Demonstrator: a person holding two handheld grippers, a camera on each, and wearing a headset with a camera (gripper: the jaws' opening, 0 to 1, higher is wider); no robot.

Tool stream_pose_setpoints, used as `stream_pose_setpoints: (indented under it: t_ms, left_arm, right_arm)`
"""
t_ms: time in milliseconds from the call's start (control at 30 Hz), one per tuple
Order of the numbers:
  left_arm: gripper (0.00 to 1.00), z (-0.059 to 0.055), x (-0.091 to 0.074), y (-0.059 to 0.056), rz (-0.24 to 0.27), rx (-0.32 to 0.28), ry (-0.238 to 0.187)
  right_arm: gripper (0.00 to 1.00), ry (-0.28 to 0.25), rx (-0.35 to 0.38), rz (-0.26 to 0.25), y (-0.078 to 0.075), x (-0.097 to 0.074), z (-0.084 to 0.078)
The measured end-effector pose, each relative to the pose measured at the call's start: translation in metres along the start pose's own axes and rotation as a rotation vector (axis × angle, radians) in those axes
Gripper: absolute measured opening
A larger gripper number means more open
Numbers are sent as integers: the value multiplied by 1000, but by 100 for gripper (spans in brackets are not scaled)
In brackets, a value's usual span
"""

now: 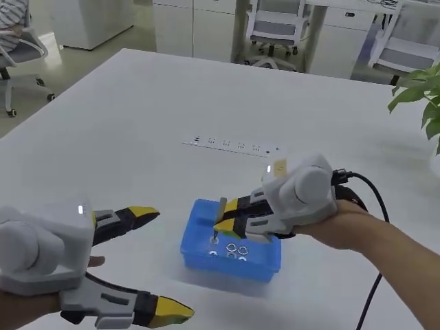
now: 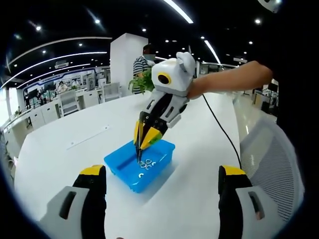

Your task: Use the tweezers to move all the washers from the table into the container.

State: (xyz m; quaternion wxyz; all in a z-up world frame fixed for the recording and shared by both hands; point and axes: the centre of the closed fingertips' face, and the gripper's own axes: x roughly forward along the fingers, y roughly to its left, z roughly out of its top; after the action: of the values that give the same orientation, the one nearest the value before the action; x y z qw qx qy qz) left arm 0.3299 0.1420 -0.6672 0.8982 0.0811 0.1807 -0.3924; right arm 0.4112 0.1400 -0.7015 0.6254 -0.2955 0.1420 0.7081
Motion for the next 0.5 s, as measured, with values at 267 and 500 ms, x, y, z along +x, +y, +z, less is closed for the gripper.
stream_pose_setpoints:
  t_ms: [267,500]
  left_arm:
    - [99,-3,2,1,-2,1,7]
    - [97,-3,4,5,-4,7,12]
  right_arm:
    - [8,20,8,-2,-8,12,-16]
    - [8,38,19,-7,-12,23,-30]
